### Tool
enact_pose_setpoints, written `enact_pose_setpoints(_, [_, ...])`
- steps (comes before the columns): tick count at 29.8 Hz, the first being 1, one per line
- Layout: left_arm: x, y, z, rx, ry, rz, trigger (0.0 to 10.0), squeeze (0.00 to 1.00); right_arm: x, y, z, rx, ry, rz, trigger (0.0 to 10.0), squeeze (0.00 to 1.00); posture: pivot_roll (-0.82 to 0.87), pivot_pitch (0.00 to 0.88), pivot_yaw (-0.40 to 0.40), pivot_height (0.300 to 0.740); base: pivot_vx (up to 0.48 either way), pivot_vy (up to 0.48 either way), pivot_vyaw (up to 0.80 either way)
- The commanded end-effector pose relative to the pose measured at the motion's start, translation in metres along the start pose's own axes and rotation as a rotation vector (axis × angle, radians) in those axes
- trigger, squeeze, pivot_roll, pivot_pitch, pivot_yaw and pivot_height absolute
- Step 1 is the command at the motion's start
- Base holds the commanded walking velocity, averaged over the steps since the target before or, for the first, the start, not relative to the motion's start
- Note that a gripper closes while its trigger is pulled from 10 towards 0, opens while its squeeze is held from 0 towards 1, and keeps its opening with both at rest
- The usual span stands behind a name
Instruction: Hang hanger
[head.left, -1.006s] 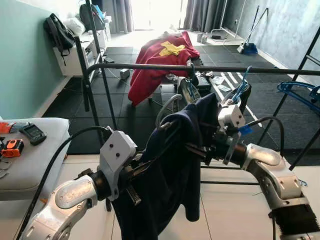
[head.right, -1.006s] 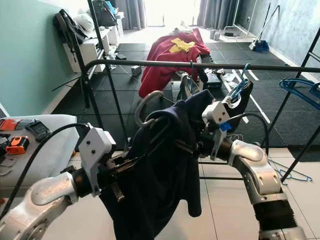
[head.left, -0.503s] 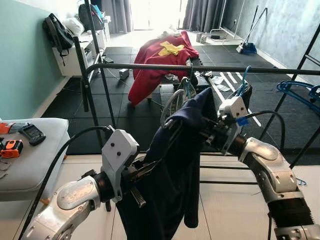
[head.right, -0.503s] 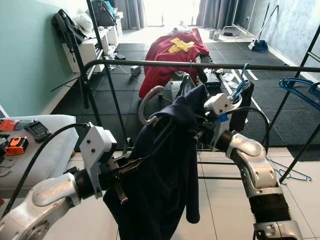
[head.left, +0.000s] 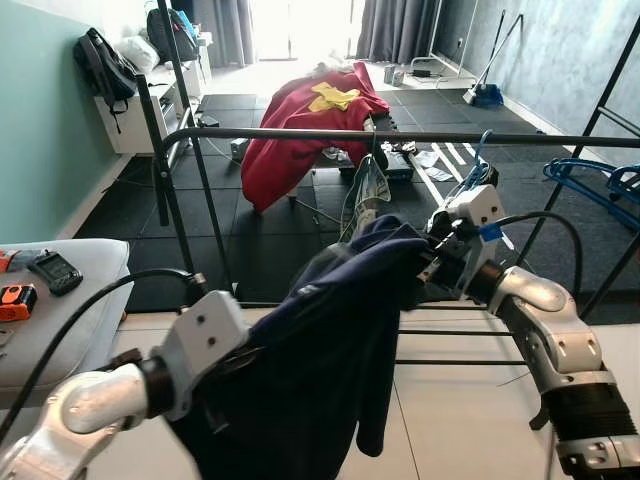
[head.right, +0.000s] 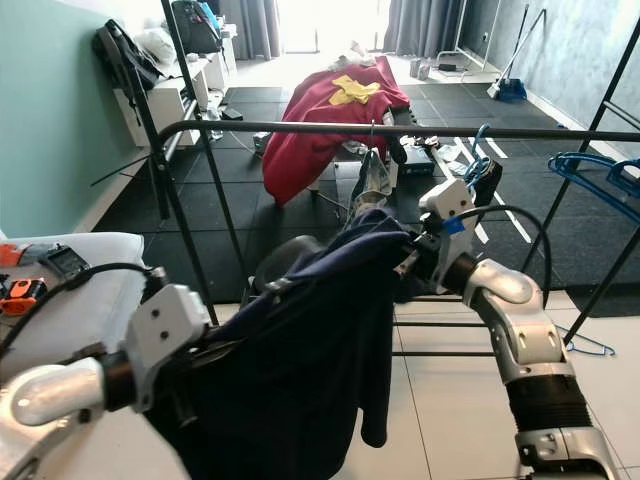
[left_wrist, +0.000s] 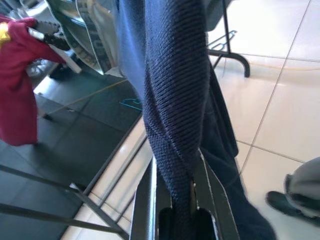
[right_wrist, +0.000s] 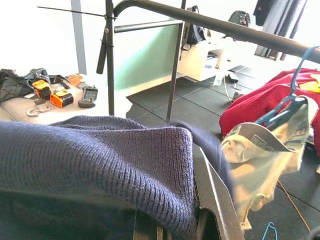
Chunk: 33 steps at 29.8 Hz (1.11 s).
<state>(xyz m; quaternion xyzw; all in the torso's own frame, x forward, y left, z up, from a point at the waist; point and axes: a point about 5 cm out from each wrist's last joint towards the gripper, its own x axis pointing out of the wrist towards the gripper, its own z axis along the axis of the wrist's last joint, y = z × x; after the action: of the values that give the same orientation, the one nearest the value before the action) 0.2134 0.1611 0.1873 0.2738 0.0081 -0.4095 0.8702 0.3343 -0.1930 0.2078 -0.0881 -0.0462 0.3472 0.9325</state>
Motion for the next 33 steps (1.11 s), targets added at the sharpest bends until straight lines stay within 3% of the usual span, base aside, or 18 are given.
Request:
enact_pose_setpoints(1, [-0.011, 0.008, -0.011, 0.033, 0.088, 0.017, 10.0, 0.00, -0.015, -0.025, 0.010, -0.033, -0.023, -0.136, 0.0, 0.00, -0.04, 0.000, -0.006, 0.740, 0.000, 0.000, 0.00])
enact_pose_setpoints(2, [-0.019, 0.011, -0.015, 0.070, 0.131, 0.013, 10.0, 0.00, -0.018, -0.031, 0.012, -0.042, -0.022, -0.159, 0.0, 0.00, -0.04, 0.000, -0.007, 0.740, 0.000, 0.000, 0.00])
enact_pose_setpoints(4, [-0.019, 0.011, -0.015, 0.070, 0.131, 0.013, 10.0, 0.00, -0.018, -0.031, 0.012, -0.042, -0.022, -0.159, 0.0, 0.00, -0.04, 0.000, -0.007, 0.740, 0.000, 0.000, 0.00])
enact_pose_setpoints(5, [-0.028, 0.013, -0.011, 0.081, 0.124, -0.015, 10.0, 0.00, -0.022, -0.036, 0.013, -0.049, -0.021, -0.177, 0.0, 0.00, -0.04, 0.000, -0.010, 0.740, 0.000, 0.000, 0.00])
enact_pose_setpoints(6, [-0.036, 0.012, -0.003, 0.077, 0.095, -0.065, 10.0, 0.00, -0.024, -0.039, 0.013, -0.053, -0.017, -0.186, 0.0, 0.00, -0.04, 0.000, -0.010, 0.740, 0.000, 0.000, 0.00])
enact_pose_setpoints(11, [-0.048, 0.007, 0.013, 0.052, 0.022, -0.161, 10.0, 0.00, -0.025, -0.040, 0.012, -0.057, -0.011, -0.189, 0.0, 0.00, -0.04, 0.000, -0.013, 0.740, 0.000, 0.000, 0.00])
enact_pose_setpoints(14, [-0.081, 0.010, 0.035, -0.002, -0.088, -0.316, 10.0, 0.00, -0.025, -0.041, 0.010, -0.058, 0.002, -0.181, 0.0, 0.00, -0.04, 0.000, -0.014, 0.740, 0.000, 0.000, 0.00])
enact_pose_setpoints(19, [-0.101, 0.016, 0.037, -0.032, -0.143, -0.350, 10.0, 0.00, -0.025, -0.041, 0.007, -0.047, 0.005, -0.175, 0.0, 0.00, -0.04, 0.000, -0.015, 0.740, 0.000, 0.000, 0.00])
enact_pose_setpoints(27, [-0.110, 0.019, 0.026, -0.079, -0.171, -0.323, 10.0, 0.00, -0.023, -0.037, 0.003, -0.032, 0.008, -0.152, 0.0, 0.00, -0.04, 0.000, -0.017, 0.740, 0.000, 0.000, 0.00])
enact_pose_setpoints(30, [-0.113, 0.016, 0.005, -0.141, -0.083, -0.309, 10.0, 0.00, -0.026, -0.036, 0.002, 0.015, -0.003, -0.107, 0.0, 0.00, -0.05, 0.000, -0.020, 0.740, 0.000, 0.000, 0.00])
enact_pose_setpoints(33, [-0.111, 0.026, -0.028, -0.118, 0.160, -0.189, 10.0, 0.00, -0.030, -0.036, 0.003, 0.041, 0.058, -0.047, 0.0, 0.00, -0.04, 0.000, -0.021, 0.740, 0.000, 0.000, 0.00])
